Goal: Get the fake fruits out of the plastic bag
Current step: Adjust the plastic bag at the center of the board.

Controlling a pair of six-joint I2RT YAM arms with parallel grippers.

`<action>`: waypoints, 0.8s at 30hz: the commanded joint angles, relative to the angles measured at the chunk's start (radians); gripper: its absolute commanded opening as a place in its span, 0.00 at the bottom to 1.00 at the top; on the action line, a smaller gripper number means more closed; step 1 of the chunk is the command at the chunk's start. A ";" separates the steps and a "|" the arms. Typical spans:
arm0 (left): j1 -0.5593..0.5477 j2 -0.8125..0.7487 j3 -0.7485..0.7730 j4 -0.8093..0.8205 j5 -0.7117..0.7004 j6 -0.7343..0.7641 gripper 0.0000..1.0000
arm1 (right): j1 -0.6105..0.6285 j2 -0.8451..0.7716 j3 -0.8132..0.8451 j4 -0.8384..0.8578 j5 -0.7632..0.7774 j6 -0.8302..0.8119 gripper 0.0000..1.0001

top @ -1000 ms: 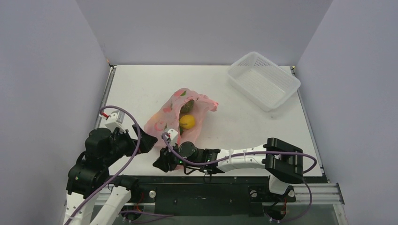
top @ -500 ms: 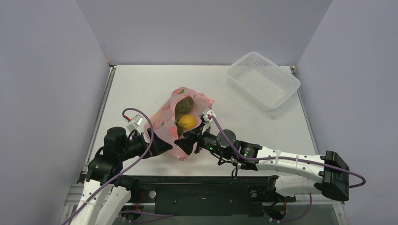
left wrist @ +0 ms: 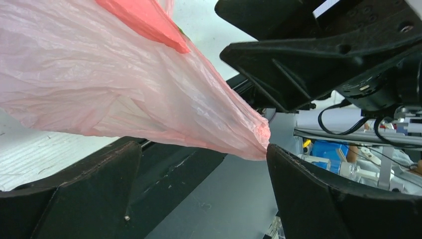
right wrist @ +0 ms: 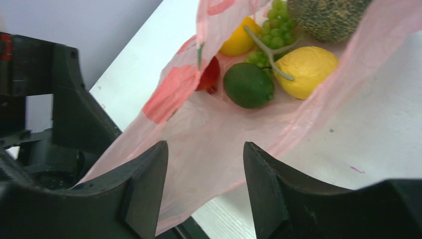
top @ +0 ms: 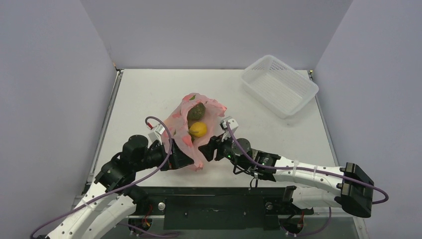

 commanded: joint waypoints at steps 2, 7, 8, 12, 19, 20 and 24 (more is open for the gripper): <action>-0.168 0.071 0.127 0.012 -0.242 -0.128 0.97 | -0.030 -0.072 -0.017 -0.036 0.103 0.035 0.58; -0.308 0.120 0.125 0.060 -0.347 -0.223 0.97 | -0.074 -0.047 0.057 -0.167 0.164 0.004 0.67; -0.320 0.131 0.120 0.068 -0.354 -0.233 0.97 | -0.089 -0.040 0.071 -0.175 0.166 0.011 0.67; -0.373 0.144 0.090 0.131 -0.372 -0.255 0.95 | -0.105 0.023 0.092 -0.148 0.185 0.014 0.68; -0.380 0.089 0.118 -0.090 -0.551 -0.133 0.53 | -0.101 0.193 0.119 -0.083 0.275 0.057 0.59; -0.380 0.054 0.104 -0.072 -0.545 -0.130 0.51 | -0.094 0.227 0.103 -0.017 0.301 0.057 0.58; -0.380 -0.037 0.041 -0.086 -0.554 -0.118 0.20 | -0.075 0.336 0.048 0.089 0.377 0.057 0.39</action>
